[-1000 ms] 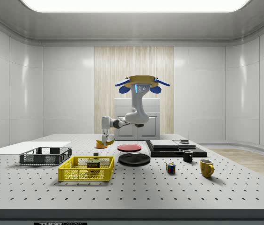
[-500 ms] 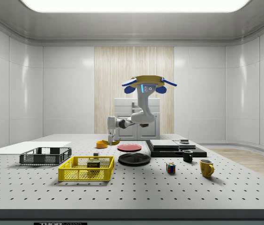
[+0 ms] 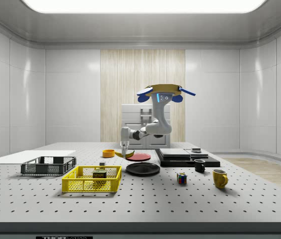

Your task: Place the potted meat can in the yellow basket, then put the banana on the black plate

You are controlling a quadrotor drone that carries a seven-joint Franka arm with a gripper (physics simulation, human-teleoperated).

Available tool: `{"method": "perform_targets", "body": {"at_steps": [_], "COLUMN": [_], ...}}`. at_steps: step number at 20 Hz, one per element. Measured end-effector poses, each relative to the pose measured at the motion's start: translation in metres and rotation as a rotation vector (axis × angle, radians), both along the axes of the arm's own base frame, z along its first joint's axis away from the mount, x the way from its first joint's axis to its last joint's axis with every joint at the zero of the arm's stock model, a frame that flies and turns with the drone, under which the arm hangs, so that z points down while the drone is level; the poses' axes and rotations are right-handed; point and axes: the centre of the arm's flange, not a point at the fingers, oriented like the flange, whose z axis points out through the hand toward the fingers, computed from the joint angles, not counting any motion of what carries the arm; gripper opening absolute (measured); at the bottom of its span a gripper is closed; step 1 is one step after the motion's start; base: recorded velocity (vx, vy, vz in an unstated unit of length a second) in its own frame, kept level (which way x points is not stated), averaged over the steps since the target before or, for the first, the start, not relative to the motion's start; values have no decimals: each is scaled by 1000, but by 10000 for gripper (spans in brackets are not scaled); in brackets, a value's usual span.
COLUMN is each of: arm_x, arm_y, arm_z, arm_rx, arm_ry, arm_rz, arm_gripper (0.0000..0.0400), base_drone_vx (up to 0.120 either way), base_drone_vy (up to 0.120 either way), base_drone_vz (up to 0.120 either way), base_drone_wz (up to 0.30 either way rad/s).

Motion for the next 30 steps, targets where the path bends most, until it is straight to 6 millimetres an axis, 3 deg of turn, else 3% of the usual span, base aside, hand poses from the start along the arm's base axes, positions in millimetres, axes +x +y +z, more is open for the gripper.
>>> {"method": "perform_targets", "body": {"at_steps": [20, 30], "arm_x": [0, 0], "arm_y": [0, -21], "arm_z": [0, 1], "arm_rx": [0, 0], "arm_ry": [0, 0], "arm_rz": [0, 0], "arm_gripper": [199, 199], "base_drone_vx": [-120, -4], "base_drone_vy": [0, 0], "base_drone_vz": [-18, 0], "base_drone_wz": [0, 0]}}
